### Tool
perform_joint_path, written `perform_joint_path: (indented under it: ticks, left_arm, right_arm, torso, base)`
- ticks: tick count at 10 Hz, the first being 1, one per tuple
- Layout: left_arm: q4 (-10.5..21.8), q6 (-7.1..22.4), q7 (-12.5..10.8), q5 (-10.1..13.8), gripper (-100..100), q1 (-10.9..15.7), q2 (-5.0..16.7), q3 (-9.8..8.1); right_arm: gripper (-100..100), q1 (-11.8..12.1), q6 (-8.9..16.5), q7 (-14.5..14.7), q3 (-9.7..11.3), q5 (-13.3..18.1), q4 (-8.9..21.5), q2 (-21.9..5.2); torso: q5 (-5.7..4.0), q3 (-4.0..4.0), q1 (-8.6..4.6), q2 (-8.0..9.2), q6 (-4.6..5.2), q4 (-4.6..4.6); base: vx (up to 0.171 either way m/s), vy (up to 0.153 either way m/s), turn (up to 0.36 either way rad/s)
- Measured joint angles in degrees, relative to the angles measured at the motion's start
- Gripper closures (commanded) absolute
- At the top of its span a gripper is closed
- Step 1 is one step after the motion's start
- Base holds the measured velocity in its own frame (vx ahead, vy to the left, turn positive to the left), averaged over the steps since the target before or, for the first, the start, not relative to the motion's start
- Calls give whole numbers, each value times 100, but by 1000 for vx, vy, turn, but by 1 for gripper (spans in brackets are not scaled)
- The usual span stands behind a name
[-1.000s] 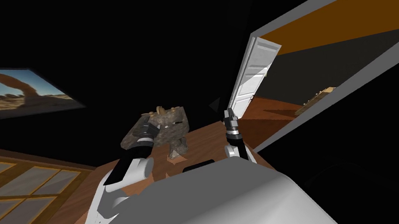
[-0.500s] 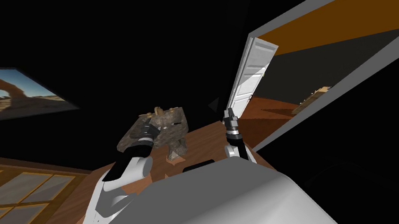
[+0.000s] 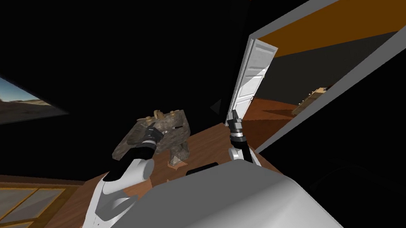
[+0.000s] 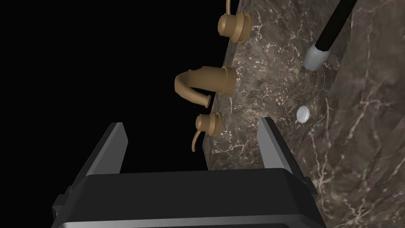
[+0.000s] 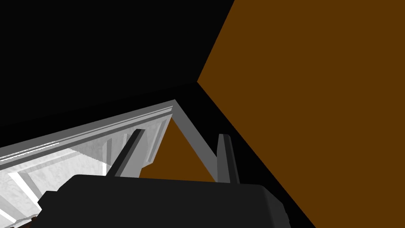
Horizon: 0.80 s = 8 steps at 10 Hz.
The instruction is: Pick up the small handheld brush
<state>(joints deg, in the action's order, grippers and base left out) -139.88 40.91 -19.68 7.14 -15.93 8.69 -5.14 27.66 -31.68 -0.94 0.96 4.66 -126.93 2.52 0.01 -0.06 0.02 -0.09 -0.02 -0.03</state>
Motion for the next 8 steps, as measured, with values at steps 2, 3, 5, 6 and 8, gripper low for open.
perform_joint_path:
  ticks: [2, 3, 5, 6, 8]
  left_arm:
    - [-2, 302, -35, 148, -100, 43, 26, -73]
    - [1, 431, -43, 164, -100, 77, 31, -88]
    - [-2, 744, -71, 300, -100, 135, 40, -150]
    - [-1, 844, -73, 318, -100, 129, 41, -155]
    - [-12, 1182, -101, 446, -100, 221, 44, -216]
  right_arm:
    - [0, 0, 0, 0, 0, 0, 0, 0]
    - [0, 0, 0, 0, 0, 0, 0, 0]
    - [0, 0, 0, 0, 0, 0, 0, 0]
    - [0, 0, 0, 0, 0, 0, 0, 0]
    - [0, 0, 0, 0, 0, 0, 0, 0]
  torso:
    - [0, 0, 2, -1, 0, 0]
    - [0, 2, 1, 3, 0, 1]
    - [0, -2, 3, -4, 1, -1]
    - [0, 0, 1, 0, -1, 0]
    - [1, -1, 5, -2, 0, 0]
  base:
    - [19, 9, -36]
    - [29, 9, -117]
    - [28, 11, -51]
    - [27, 11, -166]
    - [39, 27, -130]
